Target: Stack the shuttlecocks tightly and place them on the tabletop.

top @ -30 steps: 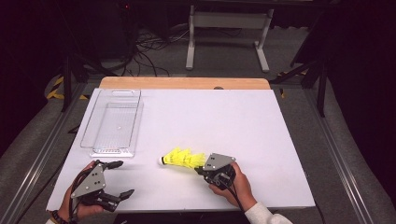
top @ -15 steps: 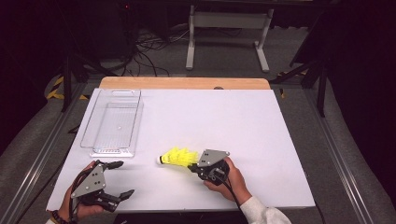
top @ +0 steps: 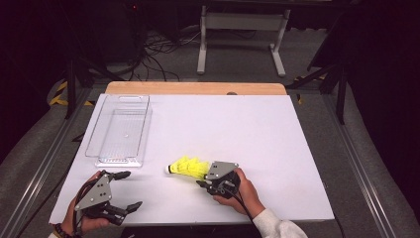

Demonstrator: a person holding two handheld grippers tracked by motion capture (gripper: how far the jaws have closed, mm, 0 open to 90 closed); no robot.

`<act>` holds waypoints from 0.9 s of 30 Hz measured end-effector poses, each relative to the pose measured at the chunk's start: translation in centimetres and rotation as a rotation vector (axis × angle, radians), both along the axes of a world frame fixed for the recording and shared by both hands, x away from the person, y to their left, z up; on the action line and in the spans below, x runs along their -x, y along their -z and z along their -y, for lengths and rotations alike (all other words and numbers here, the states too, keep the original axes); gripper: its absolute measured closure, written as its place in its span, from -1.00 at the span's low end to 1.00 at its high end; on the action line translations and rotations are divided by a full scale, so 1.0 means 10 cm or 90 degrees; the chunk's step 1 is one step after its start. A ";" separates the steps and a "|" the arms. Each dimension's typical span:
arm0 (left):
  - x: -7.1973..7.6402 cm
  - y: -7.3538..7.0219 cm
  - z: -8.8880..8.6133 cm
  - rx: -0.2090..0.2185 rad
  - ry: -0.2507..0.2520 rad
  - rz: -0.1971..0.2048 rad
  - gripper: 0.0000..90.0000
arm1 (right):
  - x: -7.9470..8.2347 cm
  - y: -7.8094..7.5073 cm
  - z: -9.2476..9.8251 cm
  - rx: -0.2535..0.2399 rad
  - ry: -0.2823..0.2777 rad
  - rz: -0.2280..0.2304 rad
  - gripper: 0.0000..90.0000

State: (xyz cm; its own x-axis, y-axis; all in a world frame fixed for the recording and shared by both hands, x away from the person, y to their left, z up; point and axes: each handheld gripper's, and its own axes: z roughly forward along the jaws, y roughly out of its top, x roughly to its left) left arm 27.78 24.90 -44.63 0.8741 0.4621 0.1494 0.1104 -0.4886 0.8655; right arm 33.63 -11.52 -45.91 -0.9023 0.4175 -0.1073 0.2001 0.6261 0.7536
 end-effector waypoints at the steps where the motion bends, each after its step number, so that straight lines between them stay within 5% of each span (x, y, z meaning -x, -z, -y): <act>1: 0.00 0.00 0.00 0.000 0.000 0.001 -0.85 | 0.00 0.00 0.01 -0.002 -0.001 -0.001 0.61; 27: 0.00 0.00 -0.01 -0.001 0.001 0.003 -0.85 | 0.00 0.03 -0.03 -0.003 0.023 -0.002 -0.04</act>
State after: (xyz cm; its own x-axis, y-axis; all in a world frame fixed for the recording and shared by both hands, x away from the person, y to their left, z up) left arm 27.79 24.99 -44.59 0.8737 0.4611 0.1546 0.1057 -0.4903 0.8651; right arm 33.62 -11.21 -46.22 -0.8872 0.4498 -0.1025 0.2243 0.6146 0.7563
